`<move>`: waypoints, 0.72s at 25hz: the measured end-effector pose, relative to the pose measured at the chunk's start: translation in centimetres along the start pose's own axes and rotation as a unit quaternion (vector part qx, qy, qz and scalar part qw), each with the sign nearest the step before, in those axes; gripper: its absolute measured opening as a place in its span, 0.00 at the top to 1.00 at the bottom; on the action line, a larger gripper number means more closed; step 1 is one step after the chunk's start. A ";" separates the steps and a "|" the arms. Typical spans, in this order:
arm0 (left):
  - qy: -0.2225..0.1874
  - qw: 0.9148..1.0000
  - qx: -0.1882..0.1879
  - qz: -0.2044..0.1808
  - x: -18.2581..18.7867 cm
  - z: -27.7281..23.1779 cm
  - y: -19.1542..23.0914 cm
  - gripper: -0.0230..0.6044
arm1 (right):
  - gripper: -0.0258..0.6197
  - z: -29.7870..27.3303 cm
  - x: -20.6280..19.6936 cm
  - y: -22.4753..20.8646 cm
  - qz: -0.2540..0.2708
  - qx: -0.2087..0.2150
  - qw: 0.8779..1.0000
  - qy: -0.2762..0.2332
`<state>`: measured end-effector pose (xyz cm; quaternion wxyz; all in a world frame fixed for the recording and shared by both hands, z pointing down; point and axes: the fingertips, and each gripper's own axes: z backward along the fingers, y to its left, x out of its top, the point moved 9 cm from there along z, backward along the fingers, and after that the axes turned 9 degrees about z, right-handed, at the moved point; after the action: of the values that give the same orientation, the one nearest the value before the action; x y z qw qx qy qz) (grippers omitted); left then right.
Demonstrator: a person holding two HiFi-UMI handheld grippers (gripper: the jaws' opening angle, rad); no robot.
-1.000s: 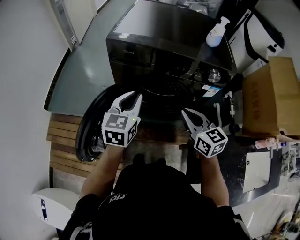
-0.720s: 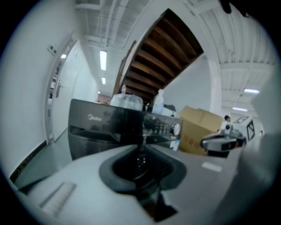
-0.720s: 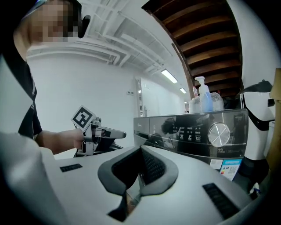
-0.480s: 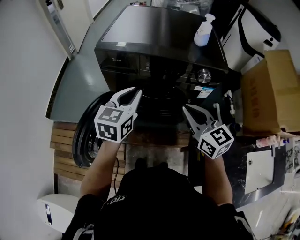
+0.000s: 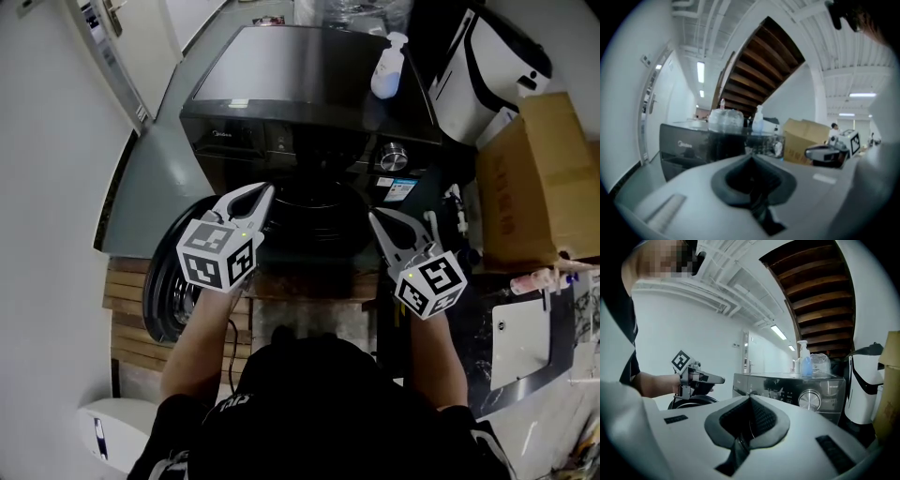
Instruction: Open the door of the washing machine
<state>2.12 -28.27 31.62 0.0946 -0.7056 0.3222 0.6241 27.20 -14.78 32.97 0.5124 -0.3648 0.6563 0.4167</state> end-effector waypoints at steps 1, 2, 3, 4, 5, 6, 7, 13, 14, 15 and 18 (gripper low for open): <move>-0.001 1.000 -0.002 0.007 -0.1 -0.1 0.0 0.95 | 0.97 0.1 -0.1 -0.1 -0.004 0.000 1.000 -0.002; 0.000 1.000 -0.004 0.015 -0.2 -0.1 0.0 0.95 | 0.97 0.2 -0.1 -0.2 -0.008 0.000 1.000 -0.004; 0.002 1.000 -0.007 0.020 -0.3 -0.2 0.0 0.95 | 0.97 0.3 -0.2 -0.2 -0.012 0.002 1.000 -0.006; 0.004 1.000 -0.010 0.022 -0.4 -0.2 -0.1 0.95 | 0.97 0.4 -0.2 -0.3 -0.015 0.003 1.000 -0.007; 0.006 1.000 -0.012 0.022 -0.5 -0.3 -0.2 0.95 | 0.97 0.5 -0.2 -0.4 -0.017 0.005 1.000 -0.008; 0.007 1.000 -0.012 0.022 -0.5 -0.3 -0.3 0.95 | 0.97 0.5 -0.3 -0.5 -0.020 0.006 1.000 -0.010; 0.007 1.000 -0.012 0.020 -0.5 -0.3 -0.3 0.95 | 0.97 0.6 -0.4 -0.6 -0.023 0.006 1.000 -0.012; 0.017 1.000 -0.012 0.020 -0.9 -0.3 -0.4 0.95 | 0.97 0.8 -0.4 -0.5 -0.034 0.013 0.999 -0.019; 0.018 1.000 -0.012 0.021 -1.0 -0.2 -0.4 0.95 | 0.97 0.8 -0.4 -0.4 -0.034 0.014 0.999 -0.019; 0.019 1.000 -0.011 0.021 -1.1 -0.2 -0.4 0.95 | 0.97 0.8 -0.4 -0.4 -0.034 0.016 0.999 -0.019; 0.019 1.000 -0.007 0.018 -1.2 -0.2 -0.5 0.95 | 0.97 0.7 -0.4 -0.4 -0.030 0.020 0.999 -0.021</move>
<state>2.59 -27.58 32.64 0.0723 -0.7118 0.3322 0.6146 27.88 -14.27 33.26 0.5455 -0.3656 0.6426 0.3948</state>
